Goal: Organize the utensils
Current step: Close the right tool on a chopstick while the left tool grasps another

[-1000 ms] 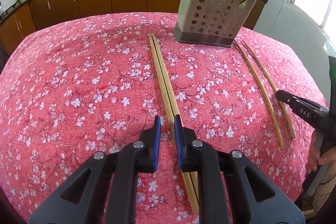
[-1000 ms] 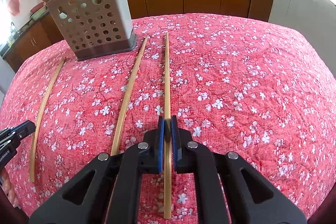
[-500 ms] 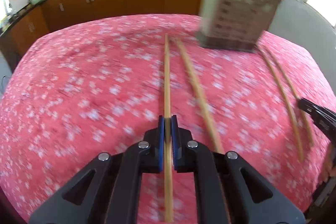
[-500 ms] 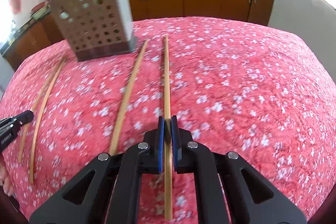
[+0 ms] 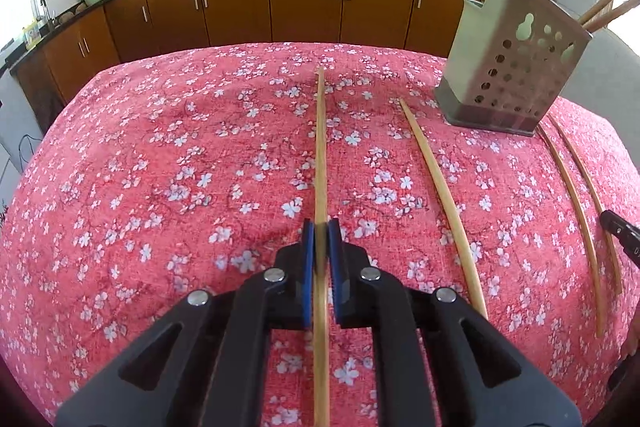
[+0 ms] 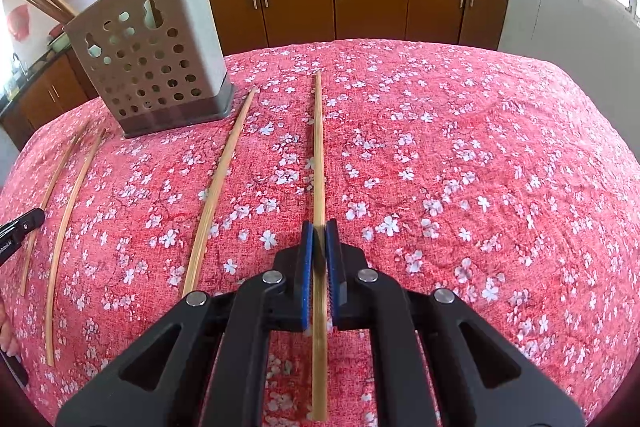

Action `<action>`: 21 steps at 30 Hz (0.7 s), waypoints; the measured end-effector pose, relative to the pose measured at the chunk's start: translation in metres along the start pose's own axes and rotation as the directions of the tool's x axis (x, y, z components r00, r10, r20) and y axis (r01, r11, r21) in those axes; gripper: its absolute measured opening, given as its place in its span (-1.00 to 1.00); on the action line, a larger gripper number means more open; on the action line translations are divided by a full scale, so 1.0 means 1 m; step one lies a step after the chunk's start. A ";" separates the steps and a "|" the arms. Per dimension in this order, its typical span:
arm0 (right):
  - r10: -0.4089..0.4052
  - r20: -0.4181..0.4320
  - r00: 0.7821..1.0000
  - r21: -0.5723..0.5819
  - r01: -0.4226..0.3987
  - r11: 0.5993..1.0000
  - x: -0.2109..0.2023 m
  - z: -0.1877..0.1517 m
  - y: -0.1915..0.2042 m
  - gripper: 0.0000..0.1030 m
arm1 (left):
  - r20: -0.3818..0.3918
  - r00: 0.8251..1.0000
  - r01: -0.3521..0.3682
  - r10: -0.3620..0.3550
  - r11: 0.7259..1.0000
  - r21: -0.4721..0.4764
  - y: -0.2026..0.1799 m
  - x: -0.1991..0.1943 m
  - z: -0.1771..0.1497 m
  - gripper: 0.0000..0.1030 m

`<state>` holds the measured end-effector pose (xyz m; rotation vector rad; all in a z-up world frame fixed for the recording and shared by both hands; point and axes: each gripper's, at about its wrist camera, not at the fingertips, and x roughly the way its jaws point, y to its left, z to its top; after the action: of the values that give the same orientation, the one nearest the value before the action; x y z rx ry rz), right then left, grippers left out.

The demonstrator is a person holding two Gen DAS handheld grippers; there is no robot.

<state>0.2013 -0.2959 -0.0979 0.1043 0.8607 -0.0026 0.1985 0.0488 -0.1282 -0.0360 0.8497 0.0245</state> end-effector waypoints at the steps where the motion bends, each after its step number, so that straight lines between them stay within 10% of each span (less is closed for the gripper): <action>1: 0.001 0.000 1.000 0.001 -0.001 1.000 0.000 0.000 0.000 -0.85 | 0.000 1.000 0.004 -0.004 1.000 -0.004 0.000 0.000 0.000 -0.78; 21: 0.001 0.000 1.000 0.002 -0.001 1.000 0.000 0.000 -0.001 -0.85 | -0.001 1.000 0.025 -0.025 0.999 -0.026 0.005 0.000 0.001 -0.78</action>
<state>0.2016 -0.2969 -0.0980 0.1066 0.8609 -0.0025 0.1991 0.0535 -0.1279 -0.0711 0.8500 0.0121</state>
